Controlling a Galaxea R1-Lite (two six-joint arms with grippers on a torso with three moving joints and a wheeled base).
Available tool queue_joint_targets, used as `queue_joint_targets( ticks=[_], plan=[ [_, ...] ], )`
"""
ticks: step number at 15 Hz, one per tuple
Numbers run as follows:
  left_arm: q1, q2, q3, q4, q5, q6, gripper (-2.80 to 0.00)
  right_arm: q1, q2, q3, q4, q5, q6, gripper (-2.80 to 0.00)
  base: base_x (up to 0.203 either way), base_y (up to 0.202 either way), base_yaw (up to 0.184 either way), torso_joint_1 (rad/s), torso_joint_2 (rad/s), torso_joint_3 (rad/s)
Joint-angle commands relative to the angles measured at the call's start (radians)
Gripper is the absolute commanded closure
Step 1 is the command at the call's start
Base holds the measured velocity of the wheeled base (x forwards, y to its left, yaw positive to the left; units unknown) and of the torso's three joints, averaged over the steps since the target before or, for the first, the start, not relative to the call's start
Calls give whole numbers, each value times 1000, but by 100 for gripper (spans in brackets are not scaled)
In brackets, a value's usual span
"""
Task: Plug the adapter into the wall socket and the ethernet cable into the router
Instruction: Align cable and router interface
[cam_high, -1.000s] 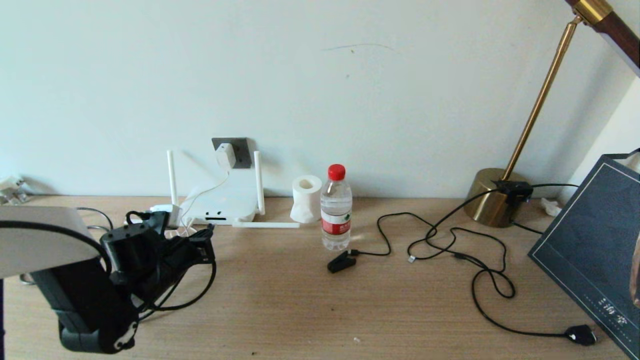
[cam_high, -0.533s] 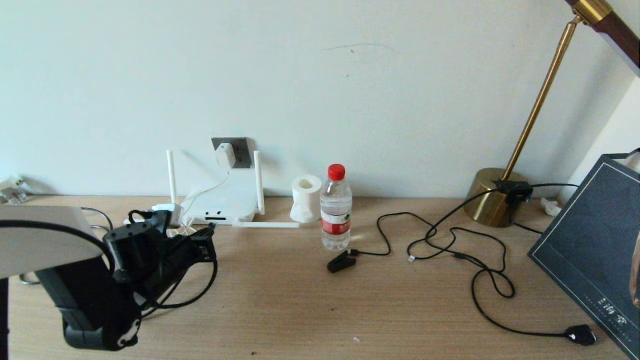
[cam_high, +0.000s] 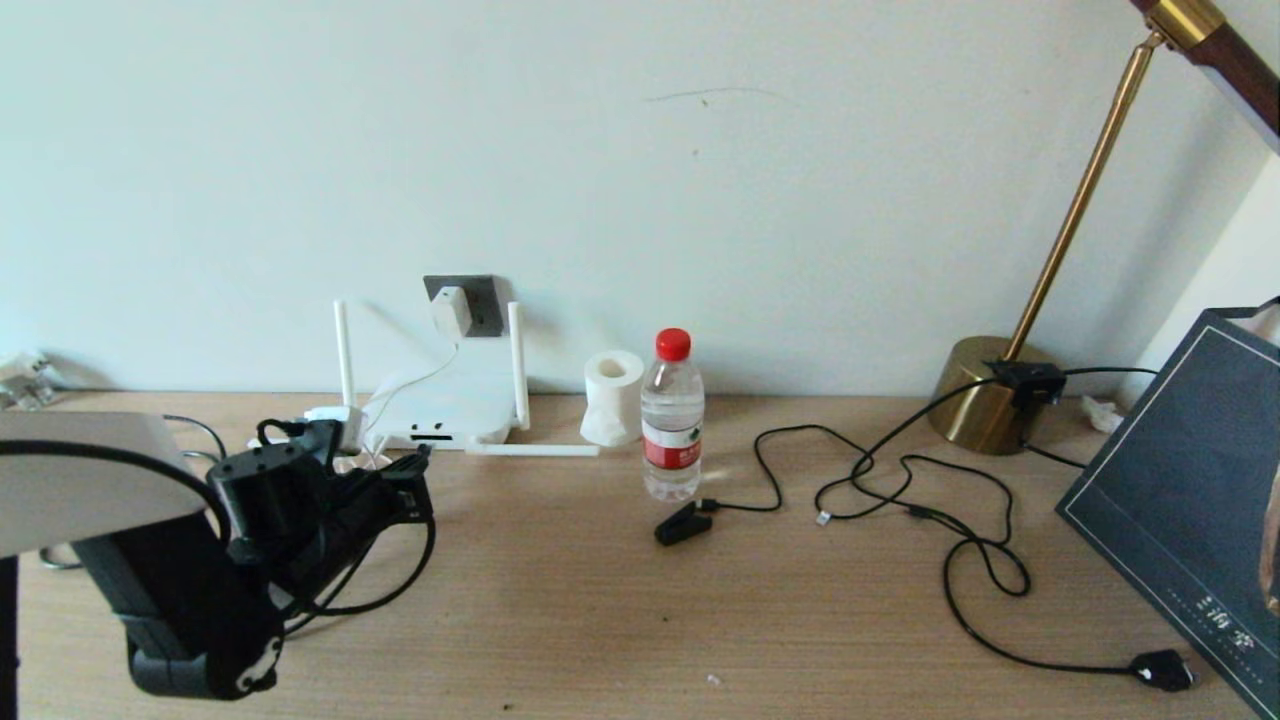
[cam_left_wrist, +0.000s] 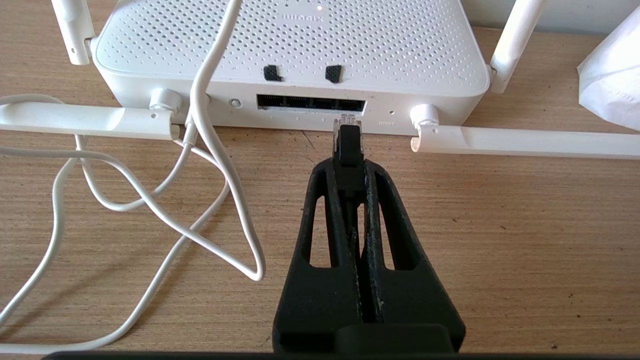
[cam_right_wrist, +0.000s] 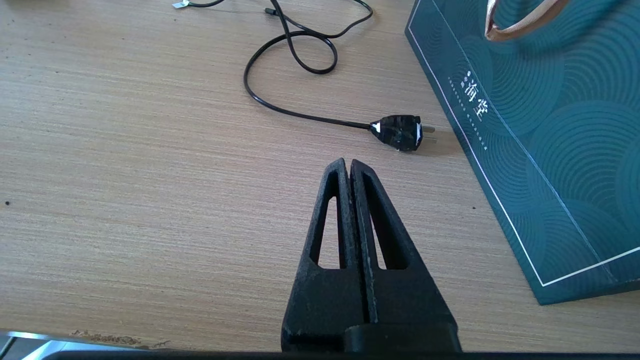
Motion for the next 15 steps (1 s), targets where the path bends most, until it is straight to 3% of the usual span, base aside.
queue_joint_targets(
  ticks=[1,15],
  plan=[
    [0,2,-4,-7,0,0,0,0,2,0,1,0,-1,0,0,0,0,0,0,0],
    [0,32,-30,-6,0,0,0,0,2,0,1,1,-2,0,0,0,0,0,0,0]
  ],
)
